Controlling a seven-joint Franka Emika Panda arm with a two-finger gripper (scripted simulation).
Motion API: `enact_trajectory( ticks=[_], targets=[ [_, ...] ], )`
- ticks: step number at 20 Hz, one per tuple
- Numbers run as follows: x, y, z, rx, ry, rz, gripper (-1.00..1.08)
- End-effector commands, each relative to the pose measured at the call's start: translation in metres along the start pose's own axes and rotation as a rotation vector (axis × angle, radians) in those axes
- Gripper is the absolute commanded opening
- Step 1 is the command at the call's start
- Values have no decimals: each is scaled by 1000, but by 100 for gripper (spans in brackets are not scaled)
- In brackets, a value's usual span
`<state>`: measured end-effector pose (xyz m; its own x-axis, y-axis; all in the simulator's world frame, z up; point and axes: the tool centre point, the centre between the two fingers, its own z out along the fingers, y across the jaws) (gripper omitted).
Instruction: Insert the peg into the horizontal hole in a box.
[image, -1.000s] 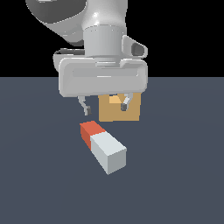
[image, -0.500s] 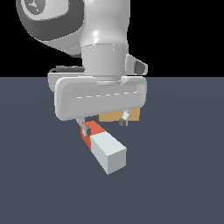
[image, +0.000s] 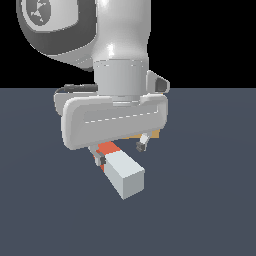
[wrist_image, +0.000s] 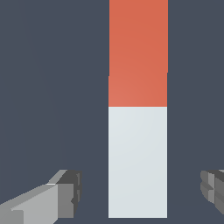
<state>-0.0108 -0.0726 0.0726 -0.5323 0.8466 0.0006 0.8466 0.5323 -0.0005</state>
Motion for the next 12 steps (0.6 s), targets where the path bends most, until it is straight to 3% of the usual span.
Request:
enact_trajectory(
  ticks=[1,12],
  targets=[
    [0,1,0,0,0,0,100],
    [1,1,17,0,-1,4,100]
  ],
)
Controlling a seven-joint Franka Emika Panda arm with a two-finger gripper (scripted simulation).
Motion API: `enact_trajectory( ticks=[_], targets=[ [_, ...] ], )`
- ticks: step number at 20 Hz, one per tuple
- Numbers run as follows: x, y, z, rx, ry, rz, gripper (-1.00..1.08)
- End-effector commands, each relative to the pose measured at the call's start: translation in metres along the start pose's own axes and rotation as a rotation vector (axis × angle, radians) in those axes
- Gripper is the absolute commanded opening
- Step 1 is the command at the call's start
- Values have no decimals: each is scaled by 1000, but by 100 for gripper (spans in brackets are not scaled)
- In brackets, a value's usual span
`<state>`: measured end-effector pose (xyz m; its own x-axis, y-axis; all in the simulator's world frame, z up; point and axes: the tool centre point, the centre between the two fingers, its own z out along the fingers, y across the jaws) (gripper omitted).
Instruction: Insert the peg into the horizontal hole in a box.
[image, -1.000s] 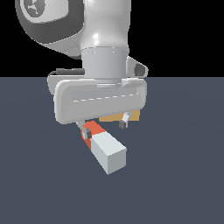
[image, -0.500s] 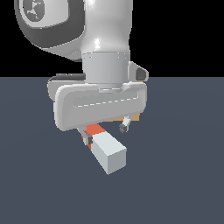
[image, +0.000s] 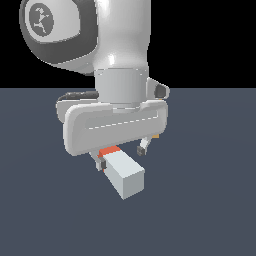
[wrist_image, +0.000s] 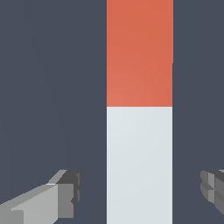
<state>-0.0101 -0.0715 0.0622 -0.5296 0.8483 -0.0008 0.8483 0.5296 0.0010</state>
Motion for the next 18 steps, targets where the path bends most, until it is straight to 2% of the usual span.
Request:
enact_trajectory(
  ticks=[1,10,11,18],
  targets=[
    [1,-1,12,1,1,0,100],
    [0,0,38,1,1,1,100],
    [0,0,38,1,1,1,-100],
    [0,0,38,1,1,1,-100]
  ],
)
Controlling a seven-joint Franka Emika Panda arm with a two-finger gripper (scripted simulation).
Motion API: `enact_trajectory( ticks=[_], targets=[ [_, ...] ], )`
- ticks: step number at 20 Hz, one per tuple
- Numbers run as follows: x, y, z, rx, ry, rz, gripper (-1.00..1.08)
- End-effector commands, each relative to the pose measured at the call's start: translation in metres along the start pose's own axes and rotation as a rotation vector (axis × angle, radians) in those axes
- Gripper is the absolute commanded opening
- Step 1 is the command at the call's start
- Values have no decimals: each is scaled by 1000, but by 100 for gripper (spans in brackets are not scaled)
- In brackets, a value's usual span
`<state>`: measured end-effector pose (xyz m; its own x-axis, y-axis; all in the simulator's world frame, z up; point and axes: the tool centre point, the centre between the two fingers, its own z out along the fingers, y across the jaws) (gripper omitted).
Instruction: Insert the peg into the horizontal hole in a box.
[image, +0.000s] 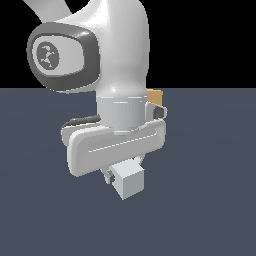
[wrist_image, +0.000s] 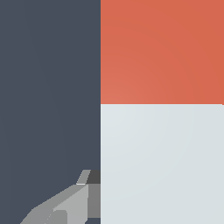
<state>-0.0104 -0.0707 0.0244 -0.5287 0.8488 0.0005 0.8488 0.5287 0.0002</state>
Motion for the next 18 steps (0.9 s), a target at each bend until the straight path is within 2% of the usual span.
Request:
enact_trajectory(
  ticks=[1,10,18],
  targets=[
    [-1,0,0,0,-1,0,-100],
    [4,3,-5,0,0,29,-100],
    [20,16,-22,-1,0,130,-100]
  ],
)
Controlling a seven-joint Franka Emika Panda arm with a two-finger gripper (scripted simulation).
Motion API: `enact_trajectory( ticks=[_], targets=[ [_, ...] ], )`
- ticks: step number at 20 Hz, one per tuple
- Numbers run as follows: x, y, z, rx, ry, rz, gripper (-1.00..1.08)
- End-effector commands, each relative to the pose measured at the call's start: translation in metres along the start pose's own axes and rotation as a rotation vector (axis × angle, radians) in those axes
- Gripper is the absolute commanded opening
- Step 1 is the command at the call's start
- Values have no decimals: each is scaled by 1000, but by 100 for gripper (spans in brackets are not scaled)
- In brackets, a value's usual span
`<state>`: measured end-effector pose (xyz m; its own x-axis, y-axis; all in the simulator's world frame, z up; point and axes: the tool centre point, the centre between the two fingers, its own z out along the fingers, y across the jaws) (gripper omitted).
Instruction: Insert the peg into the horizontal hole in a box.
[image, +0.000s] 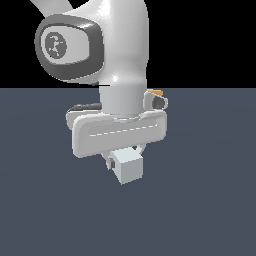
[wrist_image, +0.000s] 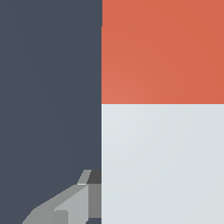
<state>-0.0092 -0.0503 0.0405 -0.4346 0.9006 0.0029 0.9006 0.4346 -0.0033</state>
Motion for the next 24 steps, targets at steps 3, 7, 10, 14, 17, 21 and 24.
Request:
enact_trajectory(
  ticks=[3,7,10,14,17,21,24],
  targets=[
    [12,11,-16,-4,-2,79,-100],
    [24,23,-31,-4,-1,165,-100],
    [32,32,-42,-5,-1,227,-100],
    [40,43,-53,-4,-1,295,-100],
    [43,50,-60,-4,-2,334,-100],
    [47,56,-66,-4,-2,370,-100],
    [48,59,-69,-4,-2,386,-100]
  ],
)
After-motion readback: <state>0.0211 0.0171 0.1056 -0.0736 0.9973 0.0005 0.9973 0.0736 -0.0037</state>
